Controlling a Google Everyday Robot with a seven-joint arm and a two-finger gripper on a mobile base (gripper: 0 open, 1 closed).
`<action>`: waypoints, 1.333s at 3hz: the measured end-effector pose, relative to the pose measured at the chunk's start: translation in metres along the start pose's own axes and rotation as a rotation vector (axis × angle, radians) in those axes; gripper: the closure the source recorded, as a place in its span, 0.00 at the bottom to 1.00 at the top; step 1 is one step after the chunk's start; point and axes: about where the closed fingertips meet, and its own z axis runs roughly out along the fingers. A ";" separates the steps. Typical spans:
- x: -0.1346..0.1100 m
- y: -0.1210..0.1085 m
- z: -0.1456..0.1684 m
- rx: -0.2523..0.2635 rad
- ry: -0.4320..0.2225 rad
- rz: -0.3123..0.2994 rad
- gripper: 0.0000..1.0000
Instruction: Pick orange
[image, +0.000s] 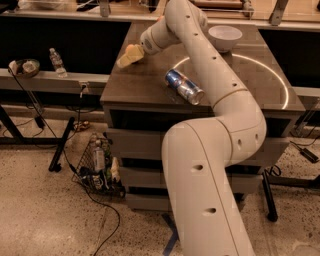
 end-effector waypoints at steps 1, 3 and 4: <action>0.001 -0.002 0.004 -0.012 -0.026 0.002 0.16; -0.019 0.000 -0.019 -0.042 -0.137 -0.079 0.71; -0.024 0.005 -0.043 -0.064 -0.195 -0.118 0.95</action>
Offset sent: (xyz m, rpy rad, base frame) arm 0.0011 -0.0117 0.0350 0.1130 -0.1243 0.0744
